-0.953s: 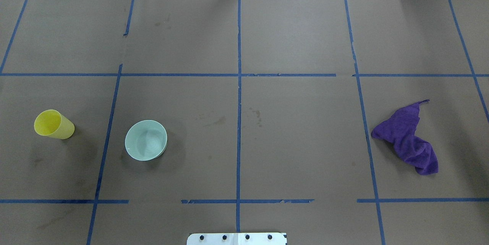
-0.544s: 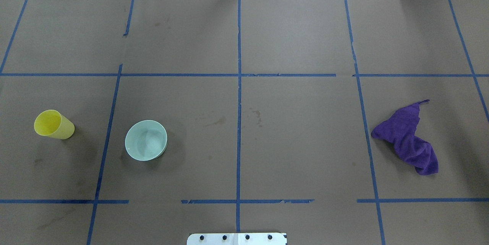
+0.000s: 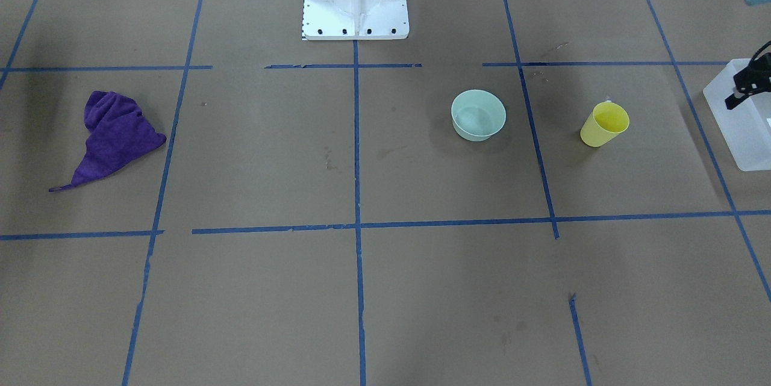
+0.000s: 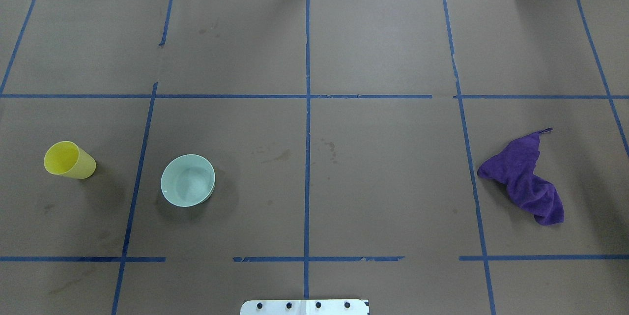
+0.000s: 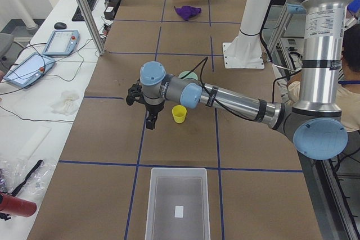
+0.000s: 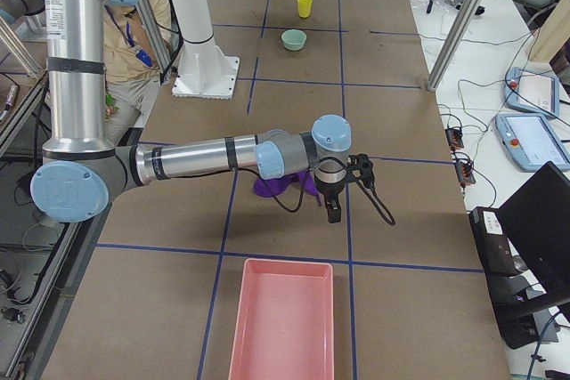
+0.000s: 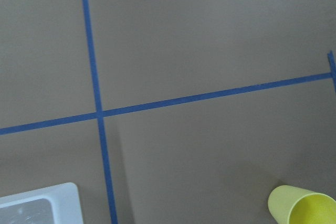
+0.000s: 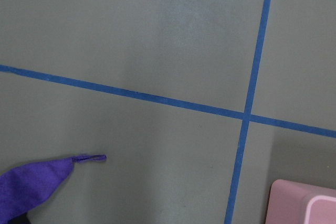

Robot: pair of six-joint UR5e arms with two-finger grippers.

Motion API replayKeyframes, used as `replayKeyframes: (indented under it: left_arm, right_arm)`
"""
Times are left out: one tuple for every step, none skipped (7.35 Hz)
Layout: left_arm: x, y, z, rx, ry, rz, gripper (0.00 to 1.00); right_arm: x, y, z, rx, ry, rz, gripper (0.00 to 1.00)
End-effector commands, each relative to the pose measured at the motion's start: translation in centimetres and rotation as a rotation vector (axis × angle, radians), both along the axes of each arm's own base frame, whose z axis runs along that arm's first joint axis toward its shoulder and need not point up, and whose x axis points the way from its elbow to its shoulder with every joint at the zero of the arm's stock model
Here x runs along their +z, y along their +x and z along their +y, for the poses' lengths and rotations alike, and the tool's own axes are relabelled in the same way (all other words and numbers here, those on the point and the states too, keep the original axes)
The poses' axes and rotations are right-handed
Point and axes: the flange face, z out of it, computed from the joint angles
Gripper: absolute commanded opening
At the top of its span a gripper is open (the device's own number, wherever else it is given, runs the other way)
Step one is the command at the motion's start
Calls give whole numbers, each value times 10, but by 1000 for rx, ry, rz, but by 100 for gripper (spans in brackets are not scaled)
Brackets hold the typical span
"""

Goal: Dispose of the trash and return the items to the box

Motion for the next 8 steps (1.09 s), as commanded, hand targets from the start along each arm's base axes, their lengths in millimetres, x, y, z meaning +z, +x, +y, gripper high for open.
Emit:
replayKeyframes:
  left_arm:
    - [-7,56,9,16,-51,28,100]
    - [10,89,15,54,-117,12,100]
    - [24,114,16,77,-156,-1,100]
    - [32,123,17,95,-151,-2,100]
    - [38,129,20,108,-160,-8,100]
    - [49,147,27,138,-170,-37,100]
    - [53,152,27,139,-164,-57,100]
    - [55,161,30,160,-165,-60,100]
  right_arm:
    - [-2,-2,0,-11,18,3,100]
    - [-5,-5,-1,-17,43,2,100]
    - [-4,-11,-1,-29,42,3,100]
    - [-4,-11,0,-20,34,-3,100]
    - [-3,-12,0,-20,29,-10,100]
    - [-4,-12,0,-21,28,-11,100]
    - [-3,-12,0,-21,25,-11,100]
    - [-3,-12,1,-21,25,-12,100]
